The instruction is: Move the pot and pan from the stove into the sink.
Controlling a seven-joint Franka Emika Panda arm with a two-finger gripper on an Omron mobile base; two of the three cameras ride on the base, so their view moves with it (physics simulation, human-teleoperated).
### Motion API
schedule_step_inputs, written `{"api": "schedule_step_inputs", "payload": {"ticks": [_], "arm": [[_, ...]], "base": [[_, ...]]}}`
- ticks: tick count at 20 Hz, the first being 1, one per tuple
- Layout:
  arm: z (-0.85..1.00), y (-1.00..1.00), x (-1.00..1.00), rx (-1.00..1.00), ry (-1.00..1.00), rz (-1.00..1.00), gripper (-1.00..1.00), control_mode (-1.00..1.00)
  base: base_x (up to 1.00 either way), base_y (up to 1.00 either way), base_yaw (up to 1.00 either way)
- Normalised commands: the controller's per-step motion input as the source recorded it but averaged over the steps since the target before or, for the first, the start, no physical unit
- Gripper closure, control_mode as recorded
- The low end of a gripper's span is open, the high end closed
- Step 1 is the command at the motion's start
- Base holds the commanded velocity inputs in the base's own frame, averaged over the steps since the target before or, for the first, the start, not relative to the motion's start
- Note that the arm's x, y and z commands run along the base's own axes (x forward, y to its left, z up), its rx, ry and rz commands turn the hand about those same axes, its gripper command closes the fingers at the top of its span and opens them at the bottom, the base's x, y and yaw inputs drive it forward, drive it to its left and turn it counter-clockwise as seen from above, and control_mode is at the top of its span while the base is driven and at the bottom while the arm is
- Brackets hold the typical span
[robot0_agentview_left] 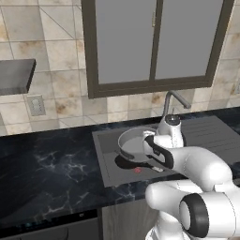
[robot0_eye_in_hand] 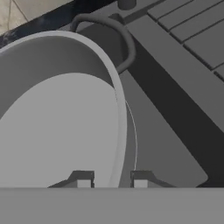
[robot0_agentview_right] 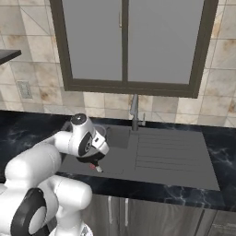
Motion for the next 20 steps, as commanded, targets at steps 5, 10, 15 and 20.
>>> {"api": "schedule_step_inputs", "payload": {"ticks": [5,10,15,20], "arm": [[-0.46,0.0,0.02,0.04,-0.04,-0.03,1.0,-1.0],[-0.07,0.0,0.01,0.0,-0.02,0.0,1.0,-1.0],[-0.17,0.0,0.05,0.0,-0.07,0.0,1.0,-1.0],[-0.38,0.0,0.1,-0.03,-0.14,0.0,1.0,-1.0]], "base": [[0.0,0.0,0.0],[0.0,0.0,0.0],[0.0,0.0,0.0],[0.0,0.0,0.0]]}}
